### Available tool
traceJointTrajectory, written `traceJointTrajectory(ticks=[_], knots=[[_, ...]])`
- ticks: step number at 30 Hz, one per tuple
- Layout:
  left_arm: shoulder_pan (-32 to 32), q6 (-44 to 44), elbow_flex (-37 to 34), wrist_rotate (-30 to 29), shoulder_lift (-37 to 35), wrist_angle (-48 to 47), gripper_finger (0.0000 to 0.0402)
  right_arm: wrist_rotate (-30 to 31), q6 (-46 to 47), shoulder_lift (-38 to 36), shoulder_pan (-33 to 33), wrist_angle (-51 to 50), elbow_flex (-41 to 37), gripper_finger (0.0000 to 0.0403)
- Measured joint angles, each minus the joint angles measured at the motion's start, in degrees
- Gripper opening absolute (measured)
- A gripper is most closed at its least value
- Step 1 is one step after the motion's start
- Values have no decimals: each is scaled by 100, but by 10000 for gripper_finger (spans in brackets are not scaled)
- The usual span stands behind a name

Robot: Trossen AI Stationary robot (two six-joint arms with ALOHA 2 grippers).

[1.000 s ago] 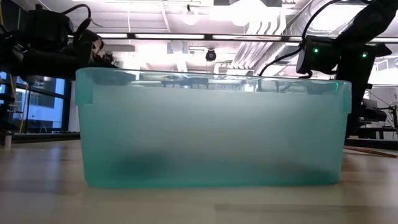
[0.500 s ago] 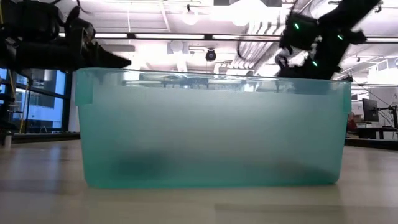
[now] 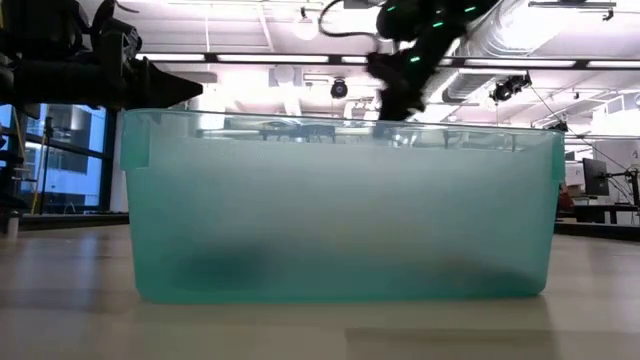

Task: Sort silverware by color (type)
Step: Put the gold spoon into the red bin

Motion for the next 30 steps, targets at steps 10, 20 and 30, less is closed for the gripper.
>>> traceJointTrajectory(ticks=[10,20,30], knots=[[0,110,0,-72,-432,-412,0,-1070,-2353,2820,-714,-874,3247,0],[0,110,0,-213,-503,-627,0,-1429,-2602,4710,-915,-2184,5586,0],[0,77,0,-268,-547,-625,0,-1395,-2137,5064,-993,-2156,5652,1]])
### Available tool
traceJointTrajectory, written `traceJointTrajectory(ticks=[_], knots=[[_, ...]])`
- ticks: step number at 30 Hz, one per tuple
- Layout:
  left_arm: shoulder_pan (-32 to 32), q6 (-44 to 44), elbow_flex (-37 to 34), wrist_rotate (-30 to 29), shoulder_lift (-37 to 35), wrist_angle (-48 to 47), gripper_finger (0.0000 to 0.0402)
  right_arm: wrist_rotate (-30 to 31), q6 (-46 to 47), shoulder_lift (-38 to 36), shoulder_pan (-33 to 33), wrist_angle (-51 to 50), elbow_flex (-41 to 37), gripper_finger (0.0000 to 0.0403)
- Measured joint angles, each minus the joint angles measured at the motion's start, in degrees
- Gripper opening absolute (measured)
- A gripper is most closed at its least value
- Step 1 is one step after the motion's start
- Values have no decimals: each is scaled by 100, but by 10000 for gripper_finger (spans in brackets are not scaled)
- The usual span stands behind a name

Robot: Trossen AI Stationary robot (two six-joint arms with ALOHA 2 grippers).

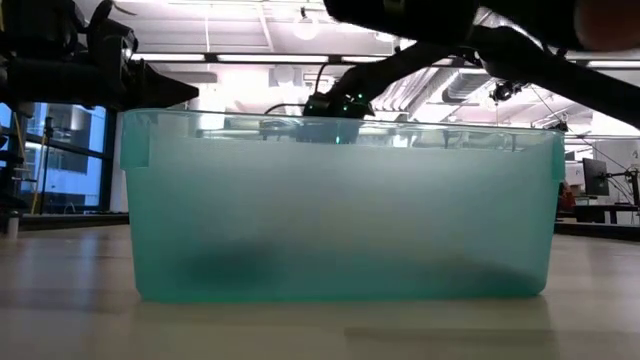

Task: Sort silverware by color (type)
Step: Put the gold spoon into the red bin, then return to Home Position

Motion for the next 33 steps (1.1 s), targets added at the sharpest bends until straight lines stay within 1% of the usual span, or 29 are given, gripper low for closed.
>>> traceJointTrajectory(ticks=[4,7,11,14,18,20,22,26,28,31,33], knots=[[0,-27,0,121,-228,-47,0,2,131,75,-9,7,0,8],[0,4,2,126,-480,-258,0,18,150,84,-7,19,0,22],[0,14,2,103,-842,-688,0,251,262,82,-5,96,0,56],[0,-17,2,72,-1100,-935,0,319,410,75,-5,63,45,83],[0,-29,2,63,-1432,-1190,0,321,343,71,-5,-171,342,101],[0,-29,2,63,-1599,-1338,0,321,239,69,-5,-336,571,98],[0,-29,2,60,-1762,-1502,0,306,104,-121,-1,-133,460,83],[0,-30,4,-34,-2103,-1879,0,176,-110,-378,26,-4,380,30],[0,-26,4,-44,-2278,-2038,0,-60,-185,-425,27,75,372,8],[0,-6,4,-47,-2562,-2296,0,-445,-180,-432,50,393,372,10],[0,17,7,-44,-2682,-2426,0,-507,-194,-437,112,691,297,4]])
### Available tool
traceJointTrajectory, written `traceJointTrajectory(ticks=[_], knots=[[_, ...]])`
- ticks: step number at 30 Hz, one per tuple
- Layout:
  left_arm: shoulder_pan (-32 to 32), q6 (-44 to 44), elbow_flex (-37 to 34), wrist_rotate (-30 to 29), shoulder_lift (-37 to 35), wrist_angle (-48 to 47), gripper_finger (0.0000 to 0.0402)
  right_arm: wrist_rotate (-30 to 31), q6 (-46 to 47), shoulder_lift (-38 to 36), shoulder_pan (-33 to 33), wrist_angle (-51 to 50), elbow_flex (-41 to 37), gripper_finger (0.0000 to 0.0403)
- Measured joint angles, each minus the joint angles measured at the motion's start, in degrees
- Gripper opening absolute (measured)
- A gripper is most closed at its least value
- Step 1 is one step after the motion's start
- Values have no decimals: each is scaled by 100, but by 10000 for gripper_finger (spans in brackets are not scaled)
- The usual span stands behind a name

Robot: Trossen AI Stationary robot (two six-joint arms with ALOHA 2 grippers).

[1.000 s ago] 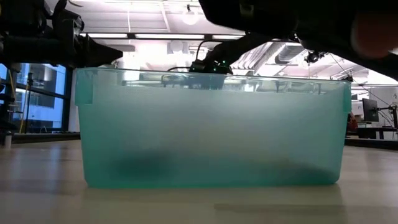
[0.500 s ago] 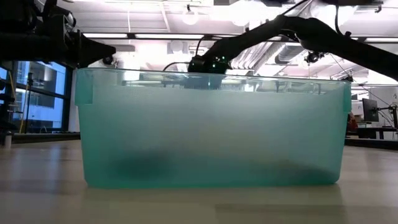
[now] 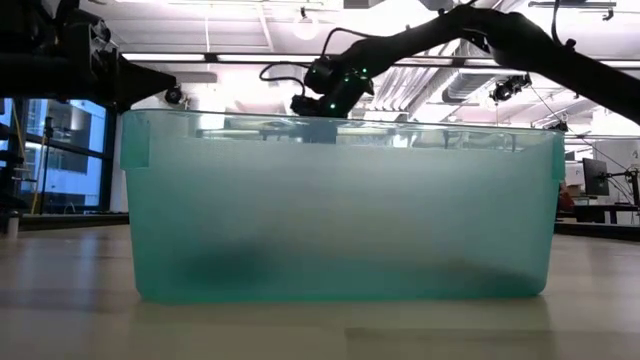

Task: Sort silverware by color (type)
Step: Return to Home Position

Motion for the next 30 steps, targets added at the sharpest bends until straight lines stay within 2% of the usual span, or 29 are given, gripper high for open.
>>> traceJointTrajectory(ticks=[6,12,17,21,30], knots=[[0,11,0,0,16,-158,0,-59,135,-135,346,1150,-779,1],[2,15,0,20,16,-142,0,-31,480,-785,697,2941,-2345,0],[4,50,0,17,15,-117,0,-2,897,-1925,915,4665,-4190,0],[13,41,0,21,16,-123,0,384,1217,-2904,988,5794,-5826,0],[15,50,0,20,16,-183,0,1104,1809,-5221,1287,6981,-8912,0]])
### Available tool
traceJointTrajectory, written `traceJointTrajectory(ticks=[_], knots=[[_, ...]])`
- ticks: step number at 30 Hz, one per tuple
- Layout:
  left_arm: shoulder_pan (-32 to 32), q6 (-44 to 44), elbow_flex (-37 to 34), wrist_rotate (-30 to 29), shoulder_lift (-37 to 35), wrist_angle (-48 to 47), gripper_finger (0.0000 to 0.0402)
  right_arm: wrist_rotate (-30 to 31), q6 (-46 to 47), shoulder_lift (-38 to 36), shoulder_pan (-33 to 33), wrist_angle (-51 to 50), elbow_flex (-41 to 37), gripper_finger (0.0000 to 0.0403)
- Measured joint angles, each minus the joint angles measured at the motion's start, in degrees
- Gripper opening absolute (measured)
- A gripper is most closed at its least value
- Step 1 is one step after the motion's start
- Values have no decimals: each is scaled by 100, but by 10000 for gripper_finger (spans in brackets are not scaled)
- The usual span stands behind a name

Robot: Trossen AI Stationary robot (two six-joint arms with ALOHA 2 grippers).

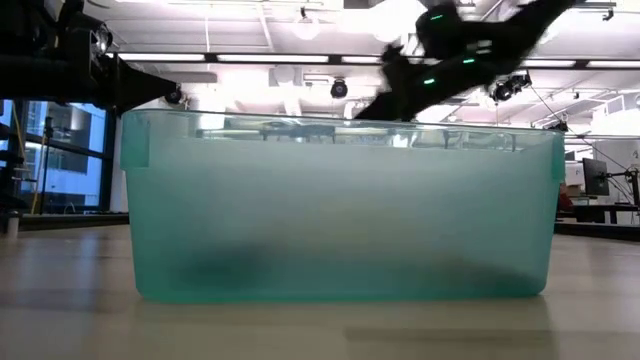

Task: Sort silverware by color (type)
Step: Return to Home Position

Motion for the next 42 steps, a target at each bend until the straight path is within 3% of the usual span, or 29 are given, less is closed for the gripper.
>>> traceJointTrajectory(ticks=[9,18,26,42], knots=[[7,-35,0,-1,0,-15,0,839,114,-2577,298,701,-2349,0],[13,2,0,-121,0,-65,0,1079,154,-4760,392,660,-3636,0],[15,6,-2,-267,0,-316,0,1108,166,-6193,392,303,-4267,0],[15,90,-2,-431,0,-360,0,1298,35,-8405,392,-1719,-4265,0]])
